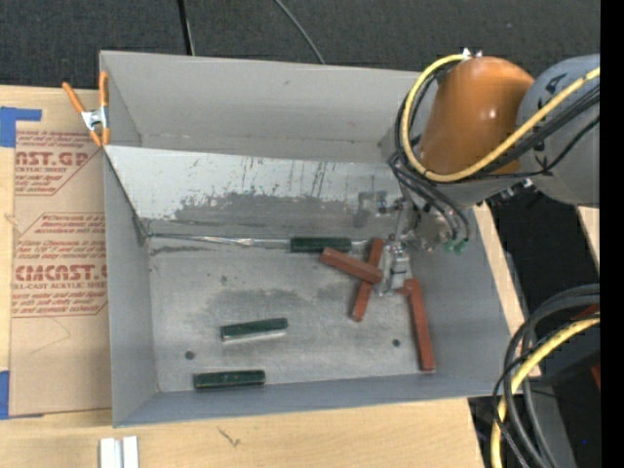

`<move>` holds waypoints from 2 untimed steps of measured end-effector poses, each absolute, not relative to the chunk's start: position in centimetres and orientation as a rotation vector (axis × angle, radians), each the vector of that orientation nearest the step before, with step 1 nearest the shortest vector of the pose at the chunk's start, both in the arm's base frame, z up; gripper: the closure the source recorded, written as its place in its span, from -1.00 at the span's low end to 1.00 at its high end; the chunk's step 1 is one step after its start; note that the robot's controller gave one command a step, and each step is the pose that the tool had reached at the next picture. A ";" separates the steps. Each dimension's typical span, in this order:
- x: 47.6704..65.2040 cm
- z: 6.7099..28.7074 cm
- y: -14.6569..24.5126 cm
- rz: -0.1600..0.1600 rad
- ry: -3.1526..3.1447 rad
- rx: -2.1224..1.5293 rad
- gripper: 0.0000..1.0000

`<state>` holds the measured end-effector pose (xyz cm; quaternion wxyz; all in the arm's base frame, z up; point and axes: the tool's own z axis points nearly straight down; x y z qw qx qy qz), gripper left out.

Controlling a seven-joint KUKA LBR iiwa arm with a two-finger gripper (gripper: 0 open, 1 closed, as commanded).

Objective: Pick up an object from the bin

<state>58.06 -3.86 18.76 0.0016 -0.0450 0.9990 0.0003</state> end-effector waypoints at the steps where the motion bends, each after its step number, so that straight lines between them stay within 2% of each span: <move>1: 58.1 18.8 -3.9 0.001 3.135 -0.141 -1.00; 2: 59.0 13.3 -4.2 0.000 3.128 -0.156 -1.00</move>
Offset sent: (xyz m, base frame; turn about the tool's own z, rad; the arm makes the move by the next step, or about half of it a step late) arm 0.0123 -0.0070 -0.0977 -0.0149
